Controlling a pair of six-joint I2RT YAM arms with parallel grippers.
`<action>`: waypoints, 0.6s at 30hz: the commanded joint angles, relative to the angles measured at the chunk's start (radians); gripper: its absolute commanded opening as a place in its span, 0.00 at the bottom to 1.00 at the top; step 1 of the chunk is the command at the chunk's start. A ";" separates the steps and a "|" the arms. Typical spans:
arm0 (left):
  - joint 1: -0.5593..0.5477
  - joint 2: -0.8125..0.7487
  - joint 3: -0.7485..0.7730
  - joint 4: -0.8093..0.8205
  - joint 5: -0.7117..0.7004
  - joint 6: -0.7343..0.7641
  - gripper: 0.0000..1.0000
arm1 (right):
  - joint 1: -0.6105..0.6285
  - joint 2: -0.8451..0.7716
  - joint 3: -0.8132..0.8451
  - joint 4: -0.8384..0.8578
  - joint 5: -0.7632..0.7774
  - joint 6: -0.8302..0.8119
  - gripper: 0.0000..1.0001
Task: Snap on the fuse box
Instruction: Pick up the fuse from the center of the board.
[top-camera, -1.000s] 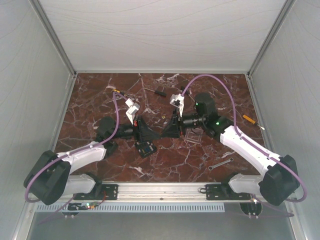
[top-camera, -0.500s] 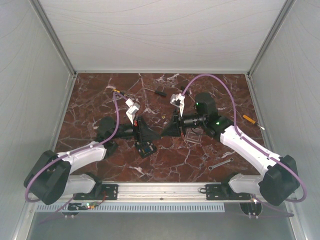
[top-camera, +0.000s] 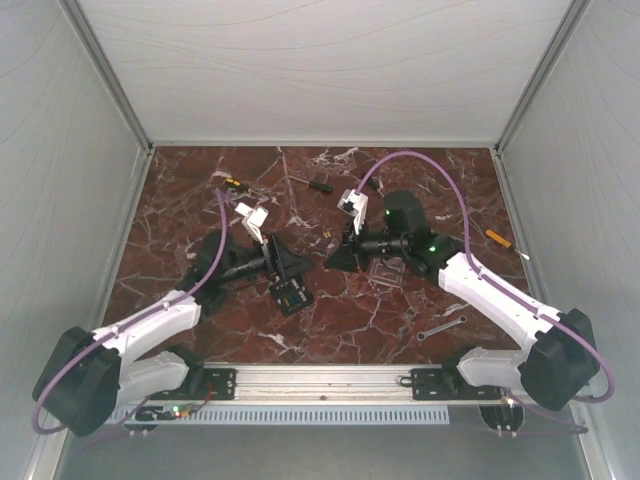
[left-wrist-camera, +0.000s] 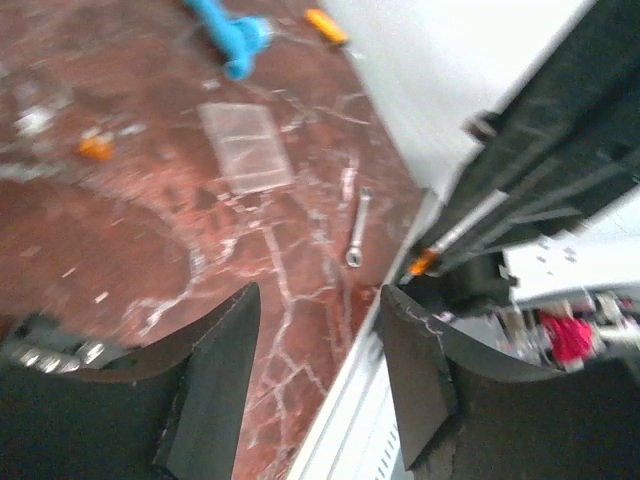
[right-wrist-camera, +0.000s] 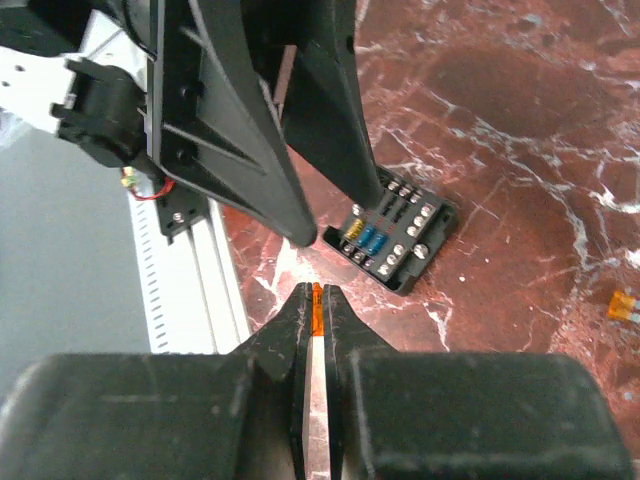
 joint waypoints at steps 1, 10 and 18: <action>0.024 -0.059 0.007 -0.336 -0.248 0.009 0.53 | 0.043 0.015 0.017 -0.052 0.209 -0.021 0.00; 0.054 -0.058 -0.059 -0.582 -0.435 -0.094 0.56 | 0.114 0.085 0.017 -0.079 0.414 -0.017 0.00; 0.056 0.103 -0.023 -0.570 -0.389 -0.088 0.40 | 0.135 0.132 0.035 -0.100 0.469 -0.010 0.00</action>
